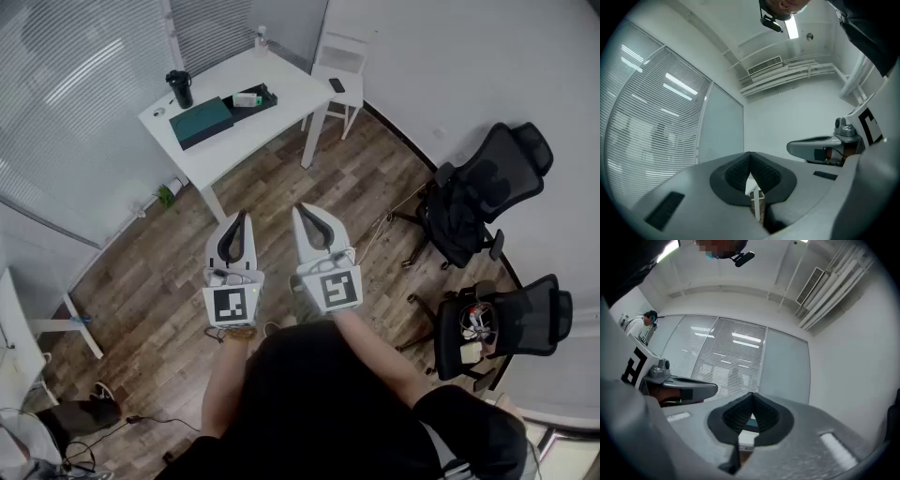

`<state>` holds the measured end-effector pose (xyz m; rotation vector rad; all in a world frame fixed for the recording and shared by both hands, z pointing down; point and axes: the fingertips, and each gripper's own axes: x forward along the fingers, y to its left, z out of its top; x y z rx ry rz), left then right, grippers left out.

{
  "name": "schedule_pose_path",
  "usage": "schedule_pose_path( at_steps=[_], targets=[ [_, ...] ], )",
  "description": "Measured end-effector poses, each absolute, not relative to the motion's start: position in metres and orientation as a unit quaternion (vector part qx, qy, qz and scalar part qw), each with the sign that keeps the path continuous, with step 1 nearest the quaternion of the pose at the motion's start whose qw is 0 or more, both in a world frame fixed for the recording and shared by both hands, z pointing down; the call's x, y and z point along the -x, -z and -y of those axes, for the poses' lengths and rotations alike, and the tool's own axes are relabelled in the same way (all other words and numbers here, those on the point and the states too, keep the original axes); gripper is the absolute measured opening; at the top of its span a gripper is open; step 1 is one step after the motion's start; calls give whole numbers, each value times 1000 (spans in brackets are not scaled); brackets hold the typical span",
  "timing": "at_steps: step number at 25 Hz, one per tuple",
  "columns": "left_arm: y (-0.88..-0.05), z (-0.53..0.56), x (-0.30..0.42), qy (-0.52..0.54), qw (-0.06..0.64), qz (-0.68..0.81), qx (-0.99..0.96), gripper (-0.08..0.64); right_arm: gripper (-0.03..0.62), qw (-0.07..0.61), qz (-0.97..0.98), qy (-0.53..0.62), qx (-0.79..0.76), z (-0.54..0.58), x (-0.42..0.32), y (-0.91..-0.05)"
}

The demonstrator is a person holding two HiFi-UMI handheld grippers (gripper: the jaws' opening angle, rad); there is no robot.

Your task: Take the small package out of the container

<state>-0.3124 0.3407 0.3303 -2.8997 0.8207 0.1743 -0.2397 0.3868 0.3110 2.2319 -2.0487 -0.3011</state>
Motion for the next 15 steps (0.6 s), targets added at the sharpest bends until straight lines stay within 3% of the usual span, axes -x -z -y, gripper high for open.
schedule_pose_path(
  at_steps=[9,15],
  targets=[
    [-343,-327,294,-33,37,-271,961,-2,-2,31,705,66,-705,-367,219,-334],
    [-352,-299,263,-17,63,-268,961,-2,-2,25,753,65,-654,-335,201,-341]
  ],
)
